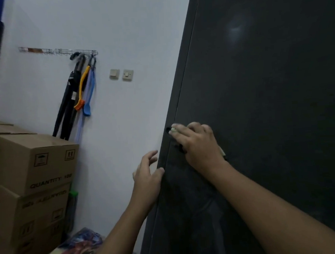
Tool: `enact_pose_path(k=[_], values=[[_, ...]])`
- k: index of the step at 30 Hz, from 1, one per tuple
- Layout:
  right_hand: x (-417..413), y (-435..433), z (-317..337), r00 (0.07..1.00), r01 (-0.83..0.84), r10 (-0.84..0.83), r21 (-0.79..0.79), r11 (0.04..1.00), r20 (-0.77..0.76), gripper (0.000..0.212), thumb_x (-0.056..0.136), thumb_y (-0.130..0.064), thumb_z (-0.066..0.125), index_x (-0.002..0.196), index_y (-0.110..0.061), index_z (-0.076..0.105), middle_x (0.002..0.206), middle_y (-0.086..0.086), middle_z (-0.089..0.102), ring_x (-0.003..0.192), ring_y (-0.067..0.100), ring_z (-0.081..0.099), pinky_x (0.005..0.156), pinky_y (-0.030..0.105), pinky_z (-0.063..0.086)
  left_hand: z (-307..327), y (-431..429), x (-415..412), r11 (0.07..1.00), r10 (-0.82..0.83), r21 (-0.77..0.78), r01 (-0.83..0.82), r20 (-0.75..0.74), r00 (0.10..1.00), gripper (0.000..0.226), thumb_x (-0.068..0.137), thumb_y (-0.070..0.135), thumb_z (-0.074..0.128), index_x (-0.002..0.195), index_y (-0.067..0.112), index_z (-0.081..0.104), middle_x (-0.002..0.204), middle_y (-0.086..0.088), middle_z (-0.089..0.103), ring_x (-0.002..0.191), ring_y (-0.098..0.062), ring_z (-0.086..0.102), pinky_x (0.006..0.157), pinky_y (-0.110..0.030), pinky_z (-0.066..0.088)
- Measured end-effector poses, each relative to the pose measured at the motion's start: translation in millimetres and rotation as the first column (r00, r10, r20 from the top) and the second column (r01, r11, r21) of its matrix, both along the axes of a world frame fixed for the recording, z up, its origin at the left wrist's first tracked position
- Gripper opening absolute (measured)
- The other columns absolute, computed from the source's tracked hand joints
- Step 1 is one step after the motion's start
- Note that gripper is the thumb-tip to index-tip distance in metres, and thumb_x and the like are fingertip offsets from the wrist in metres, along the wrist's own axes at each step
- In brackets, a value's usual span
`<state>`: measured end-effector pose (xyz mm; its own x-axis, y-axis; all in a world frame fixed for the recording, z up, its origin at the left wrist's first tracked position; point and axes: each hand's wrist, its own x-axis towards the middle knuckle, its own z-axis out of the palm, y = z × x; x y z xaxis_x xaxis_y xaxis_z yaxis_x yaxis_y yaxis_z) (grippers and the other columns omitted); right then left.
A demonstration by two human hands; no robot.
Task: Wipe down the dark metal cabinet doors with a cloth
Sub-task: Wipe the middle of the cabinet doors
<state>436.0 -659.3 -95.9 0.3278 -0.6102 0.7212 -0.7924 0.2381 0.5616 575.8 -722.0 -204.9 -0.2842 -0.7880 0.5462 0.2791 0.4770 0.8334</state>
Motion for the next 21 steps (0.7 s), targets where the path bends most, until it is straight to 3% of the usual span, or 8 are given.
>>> enact_pose_path(k=[2,4,8,11,14,16,18,21], values=[[1,1,-20,0.999,-0.029,0.031,0.084,0.996,-0.029,0.055,0.073,-0.011,0.067,0.125,-0.028,0.066,0.137,-0.009,0.060,0.103,0.022,0.056,0.082,0.041,0.044,11,1,-2,0.998,0.054,-0.031,-0.054,0.010,0.998,0.040,0.093,0.020,0.054,0.112,0.056,0.049,0.116,0.024,0.055,0.125,-0.018,0.045,0.101,-0.046,0.046],[-1,4,-38,0.999,-0.047,0.050,0.146,0.988,-0.019,0.052,0.071,-0.017,0.076,0.121,-0.029,0.067,0.134,-0.008,0.061,0.102,0.021,0.058,0.082,0.040,0.048,21,6,-9,0.998,0.053,-0.040,-0.052,0.025,0.998,0.034,0.092,0.025,0.052,0.106,0.055,0.053,0.117,0.014,0.059,0.118,-0.017,0.052,0.099,-0.045,0.049],[-4,14,-58,0.998,0.061,-0.063,0.167,0.984,0.013,0.075,0.075,-0.029,0.078,0.143,-0.022,0.048,0.151,0.002,0.045,0.119,0.023,0.053,0.098,0.044,0.046,27,31,-33,0.995,0.094,-0.035,-0.094,-0.003,0.996,0.045,0.099,0.021,0.045,0.143,0.032,0.047,0.141,-0.002,0.044,0.099,0.000,0.054,0.078,-0.010,0.046],[-8,28,-58,0.980,0.198,-0.201,0.223,0.954,-0.010,0.099,0.080,-0.036,0.073,0.157,-0.013,0.015,0.163,0.013,0.020,0.137,0.028,0.039,0.116,0.054,0.029,28,55,-53,0.993,0.098,-0.055,-0.101,-0.049,0.994,0.050,0.105,0.022,0.039,0.154,0.028,0.031,0.148,0.002,0.040,0.096,0.011,0.046,0.068,-0.001,0.039],[-17,53,-39,0.988,0.102,-0.141,0.430,0.897,0.061,0.093,0.093,-0.032,0.059,0.159,-0.016,-0.004,0.166,0.008,-0.008,0.152,0.022,0.004,0.123,0.047,-0.006,26,76,-71,0.985,0.138,-0.090,-0.150,-0.130,0.982,0.051,0.105,0.034,0.037,0.155,0.029,0.026,0.149,0.004,0.035,0.110,0.005,0.046,0.077,-0.001,0.039],[-23,75,-17,0.968,-0.061,-0.100,0.601,0.797,0.230,0.097,0.088,-0.021,0.063,0.159,-0.019,-0.003,0.166,-0.002,-0.011,0.152,0.010,-0.013,0.121,0.036,-0.014,23,86,-83,0.978,0.135,-0.133,-0.160,-0.179,0.975,0.057,0.103,0.044,0.034,0.156,0.028,0.024,0.152,0.003,0.030,0.127,-0.004,0.041,0.097,-0.011,0.039],[-32,101,2,0.955,-0.105,-0.101,0.634,0.766,0.280,0.096,0.084,-0.020,0.063,0.160,-0.023,0.005,0.167,-0.002,-0.001,0.151,0.006,-0.010,0.122,0.035,-0.011,24,88,-96,0.961,0.161,-0.197,-0.192,-0.164,0.973,0.061,0.102,0.046,0.033,0.156,0.021,0.022,0.155,-0.003,0.027,0.138,-0.011,0.033,0.111,-0.021,0.032],[-66,141,28,0.970,0.018,-0.122,0.434,0.901,0.212,0.076,0.088,-0.030,0.054,0.157,-0.032,0.021,0.165,0.002,0.018,0.153,0.018,0.008,0.122,0.044,0.000,29,82,-113,0.879,0.326,-0.322,-0.352,-0.135,0.936,0.056,0.101,0.011,0.046,0.154,0.007,0.027,0.152,-0.013,0.031,0.136,-0.013,0.026,0.106,0.001,0.010]])
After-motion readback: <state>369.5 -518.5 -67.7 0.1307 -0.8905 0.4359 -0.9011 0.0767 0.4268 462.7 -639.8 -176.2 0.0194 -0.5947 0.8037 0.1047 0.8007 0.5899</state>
